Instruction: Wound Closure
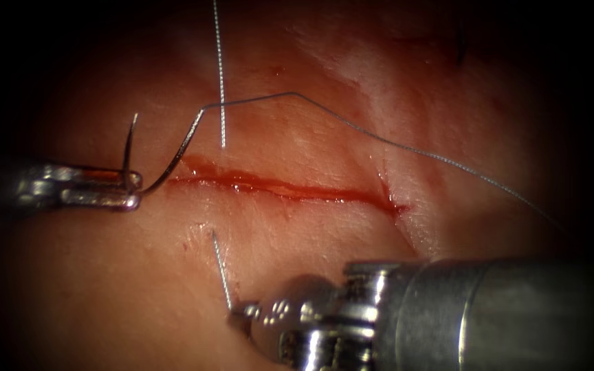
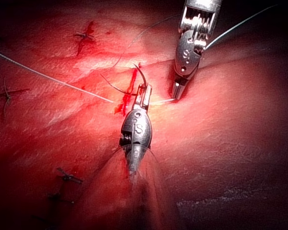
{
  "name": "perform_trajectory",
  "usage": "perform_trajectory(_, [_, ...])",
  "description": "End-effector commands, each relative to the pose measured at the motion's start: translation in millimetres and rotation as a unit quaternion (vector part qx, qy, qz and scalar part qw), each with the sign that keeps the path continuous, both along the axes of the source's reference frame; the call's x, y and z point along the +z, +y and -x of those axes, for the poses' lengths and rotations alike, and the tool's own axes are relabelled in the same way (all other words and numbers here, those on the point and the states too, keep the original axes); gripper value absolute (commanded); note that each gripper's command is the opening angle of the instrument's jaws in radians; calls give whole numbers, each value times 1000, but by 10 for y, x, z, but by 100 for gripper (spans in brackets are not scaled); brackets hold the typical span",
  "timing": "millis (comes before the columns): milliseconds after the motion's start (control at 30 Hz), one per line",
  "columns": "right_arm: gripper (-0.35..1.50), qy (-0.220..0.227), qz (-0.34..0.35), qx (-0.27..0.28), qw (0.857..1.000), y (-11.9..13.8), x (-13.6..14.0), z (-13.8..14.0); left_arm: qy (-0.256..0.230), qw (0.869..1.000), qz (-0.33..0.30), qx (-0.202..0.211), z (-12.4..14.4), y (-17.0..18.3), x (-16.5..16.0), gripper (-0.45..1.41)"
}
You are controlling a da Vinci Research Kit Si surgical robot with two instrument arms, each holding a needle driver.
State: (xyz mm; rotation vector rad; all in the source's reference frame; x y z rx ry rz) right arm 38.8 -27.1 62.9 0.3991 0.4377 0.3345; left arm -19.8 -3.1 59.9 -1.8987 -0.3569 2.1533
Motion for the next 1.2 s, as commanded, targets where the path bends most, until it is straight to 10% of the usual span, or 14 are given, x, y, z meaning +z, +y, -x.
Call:
perform_trajectory(33, [-35,1,-1,-1,1000,-6,4,-2,-1,1000,0,0,4,-3,7,-45])
perform_trajectory(1200, [-35,0,-35,-36,999,-49,-7,39,-1,1000,0,0,5,-3,7,-45])
